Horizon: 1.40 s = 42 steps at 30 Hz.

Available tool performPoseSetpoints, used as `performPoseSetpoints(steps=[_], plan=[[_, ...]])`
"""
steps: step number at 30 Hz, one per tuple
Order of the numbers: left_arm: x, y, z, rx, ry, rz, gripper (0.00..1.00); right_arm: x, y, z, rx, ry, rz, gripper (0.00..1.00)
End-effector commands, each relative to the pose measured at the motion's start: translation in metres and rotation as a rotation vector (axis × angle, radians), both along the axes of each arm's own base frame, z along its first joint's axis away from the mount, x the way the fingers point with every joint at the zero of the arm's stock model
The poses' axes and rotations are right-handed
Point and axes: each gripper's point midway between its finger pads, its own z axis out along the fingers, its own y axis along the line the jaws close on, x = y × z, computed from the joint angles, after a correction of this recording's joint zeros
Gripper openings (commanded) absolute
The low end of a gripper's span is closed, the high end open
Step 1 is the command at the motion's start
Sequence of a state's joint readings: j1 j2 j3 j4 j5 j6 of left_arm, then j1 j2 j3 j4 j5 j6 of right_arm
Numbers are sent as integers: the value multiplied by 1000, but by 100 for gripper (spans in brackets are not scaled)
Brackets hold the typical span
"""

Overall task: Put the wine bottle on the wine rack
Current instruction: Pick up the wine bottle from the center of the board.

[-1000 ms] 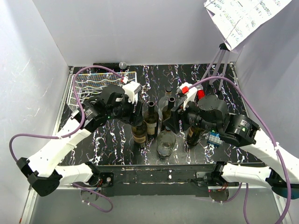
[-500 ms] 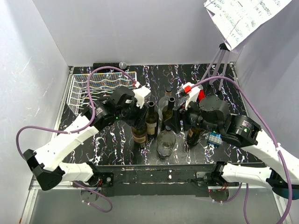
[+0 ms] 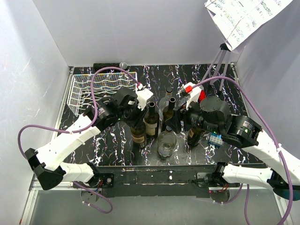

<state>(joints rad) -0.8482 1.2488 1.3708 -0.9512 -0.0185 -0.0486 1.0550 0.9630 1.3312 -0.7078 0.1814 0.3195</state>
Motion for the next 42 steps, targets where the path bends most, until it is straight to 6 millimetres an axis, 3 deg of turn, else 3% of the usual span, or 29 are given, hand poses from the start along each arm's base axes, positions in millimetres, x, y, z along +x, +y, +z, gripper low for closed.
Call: performPoseSetpoints(steps=[1,8,16,27,35,42], plan=[[2,12,47,-45,-128,6,0,0,2,10,17,-18,10,73],[-6,23,102,-113,-224,-14,0,-11,29,16,25,-52,184,79],[-20,28,146,-210,-217,8,0,-29,74,37,151,-152,431,82],[-60,33,175,-315,-160,-88,0,-22,125,33,121,-289,515,83],[-75,35,205,-412,-191,-128,0,-48,139,14,74,-326,624,88],[-94,34,232,-518,-209,-196,0,-44,152,6,120,-341,600,89]])
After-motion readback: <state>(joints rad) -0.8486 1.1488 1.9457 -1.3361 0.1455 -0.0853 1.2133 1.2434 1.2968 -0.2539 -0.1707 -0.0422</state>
